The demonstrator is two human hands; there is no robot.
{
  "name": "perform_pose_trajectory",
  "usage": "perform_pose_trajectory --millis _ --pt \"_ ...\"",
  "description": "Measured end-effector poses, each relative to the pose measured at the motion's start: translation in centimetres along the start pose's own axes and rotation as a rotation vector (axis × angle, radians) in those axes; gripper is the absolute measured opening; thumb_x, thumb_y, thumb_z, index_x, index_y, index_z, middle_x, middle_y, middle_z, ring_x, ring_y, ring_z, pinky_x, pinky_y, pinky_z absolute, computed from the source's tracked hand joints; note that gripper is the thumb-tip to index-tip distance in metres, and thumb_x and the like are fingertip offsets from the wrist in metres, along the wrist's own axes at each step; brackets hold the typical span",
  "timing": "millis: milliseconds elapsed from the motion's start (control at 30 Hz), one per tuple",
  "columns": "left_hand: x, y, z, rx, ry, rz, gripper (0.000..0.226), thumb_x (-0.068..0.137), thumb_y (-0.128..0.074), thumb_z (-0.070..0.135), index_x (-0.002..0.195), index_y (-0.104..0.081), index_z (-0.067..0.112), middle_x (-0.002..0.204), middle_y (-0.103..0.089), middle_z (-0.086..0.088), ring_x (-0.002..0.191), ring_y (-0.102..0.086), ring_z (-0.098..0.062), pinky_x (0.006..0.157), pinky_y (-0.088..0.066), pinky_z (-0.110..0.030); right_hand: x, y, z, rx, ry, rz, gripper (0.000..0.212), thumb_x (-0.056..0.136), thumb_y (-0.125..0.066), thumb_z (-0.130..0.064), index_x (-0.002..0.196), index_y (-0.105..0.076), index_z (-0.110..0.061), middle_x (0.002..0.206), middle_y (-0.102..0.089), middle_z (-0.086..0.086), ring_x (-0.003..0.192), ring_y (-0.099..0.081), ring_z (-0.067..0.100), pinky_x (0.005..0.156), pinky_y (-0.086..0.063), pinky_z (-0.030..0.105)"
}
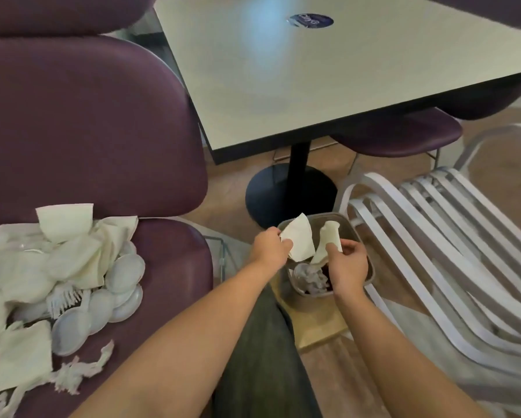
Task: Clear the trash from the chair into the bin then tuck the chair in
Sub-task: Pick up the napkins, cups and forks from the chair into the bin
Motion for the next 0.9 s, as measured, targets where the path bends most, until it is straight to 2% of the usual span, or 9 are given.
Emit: perform_pose_trajectory --millis 100,200,267,367,467,533,633,800,900 --pt "0.7 -2.7 0.4 -0.040 0.067 -0.120 0.037 0.092 -0.056 0.037 0.113 -0.062 0.007 0.107 -0.068 -0.011 0.092 -0.067 -0.030 0.083 -0.057 -0.041 1.3 0.1 1.1 -0.131 0.008 -0.047 0.031 0.091 -0.064 -0.018 0.119 -0.056 -0.008 0.110 -0.063 0.007 0.093 -0.056 0.019 0.081 -0.045 0.030" --pt "1.0 -4.4 0.4 -0.048 0.083 -0.237 0.057 0.090 -0.051 0.055 0.121 -0.064 0.009 0.118 -0.067 -0.011 0.106 -0.064 -0.029 0.093 -0.052 -0.040 1.9 -0.3 2.2 -0.231 -0.034 -0.124 0.039 0.090 -0.064 -0.021 0.126 -0.056 -0.007 0.118 -0.064 0.010 0.102 -0.061 0.024 0.091 -0.049 0.035" --pt "0.8 -4.1 0.4 -0.072 0.050 -0.240 0.053 0.092 -0.049 0.056 0.123 -0.064 0.016 0.122 -0.066 -0.006 0.112 -0.060 -0.026 0.098 -0.048 -0.040 1.7 -0.5 2.2 -0.272 -0.019 -0.151 0.038 0.092 -0.062 -0.020 0.127 -0.056 -0.009 0.121 -0.062 0.009 0.110 -0.059 0.025 0.093 -0.046 0.032" --pt "0.4 -2.4 0.3 -0.162 0.000 -0.186 0.033 0.095 -0.049 0.049 0.109 -0.066 0.024 0.114 -0.067 -0.003 0.105 -0.061 -0.023 0.096 -0.049 -0.038 0.8 -1.2 1.6 -0.289 0.030 -0.190 0.034 0.093 -0.060 -0.019 0.126 -0.058 -0.011 0.122 -0.061 0.007 0.111 -0.058 0.022 0.095 -0.043 0.031" --pt "-0.2 0.3 -0.4 -0.250 -0.010 -0.109 0.029 0.095 -0.052 0.045 0.111 -0.065 0.025 0.111 -0.067 -0.001 0.103 -0.062 -0.021 0.095 -0.049 -0.039 -0.9 -2.4 0.4 -0.242 0.076 -0.249 0.028 0.095 -0.057 -0.017 0.123 -0.059 -0.014 0.112 -0.062 0.001 0.105 -0.057 0.017 0.094 -0.045 0.030" --pt "-0.7 2.3 -1.4 -0.296 -0.021 -0.064 0.021 0.094 -0.053 0.041 0.105 -0.065 0.027 0.109 -0.068 0.000 0.100 -0.063 -0.022 0.094 -0.051 -0.042 -2.3 -3.5 -0.7 -0.194 0.108 -0.289 0.023 0.095 -0.056 -0.016 0.117 -0.061 -0.015 0.103 -0.061 -0.004 0.102 -0.058 0.016 0.091 -0.046 0.029" --pt "-1.8 5.4 -3.3 -0.345 -0.034 -0.009 0.010 0.093 -0.053 0.040 0.093 -0.062 0.037 0.105 -0.069 0.004 0.097 -0.066 -0.022 0.093 -0.052 -0.043 -4.9 -5.7 -2.1 -0.149 0.155 -0.357 0.019 0.094 -0.057 -0.014 0.113 -0.063 -0.016 0.101 -0.062 -0.004 0.098 -0.058 0.013 0.087 -0.044 0.027" --pt "-5.0 10.5 -7.8 -0.456 -0.015 0.121 0.012 0.090 -0.055 0.035 0.085 -0.066 0.035 0.089 -0.071 0.009 0.080 -0.068 -0.015 0.087 -0.055 -0.042 -9.5 -10.0 -3.1 -0.151 0.201 -0.497 0.016 0.092 -0.059 -0.013 0.106 -0.066 -0.018 0.098 -0.064 -0.005 0.088 -0.057 0.006 0.075 -0.042 0.021" --pt "-7.3 13.4 -10.9 -0.509 0.024 0.223 0.014 0.093 -0.055 0.031 0.089 -0.069 0.028 0.083 -0.070 0.009 0.068 -0.064 -0.012 0.076 -0.052 -0.035 -12.8 -12.3 -2.8 -0.167 0.199 -0.571 0.014 0.090 -0.059 -0.010 0.100 -0.067 -0.017 0.093 -0.065 -0.004 0.086 -0.060 0.011 0.075 -0.044 0.023"
Point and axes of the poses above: each hand's wrist, its own x-axis towards the middle knuckle, its own y-axis out of the back of the hand, z = x × y, the point moved 3 cm from there along x, towards the middle knuckle
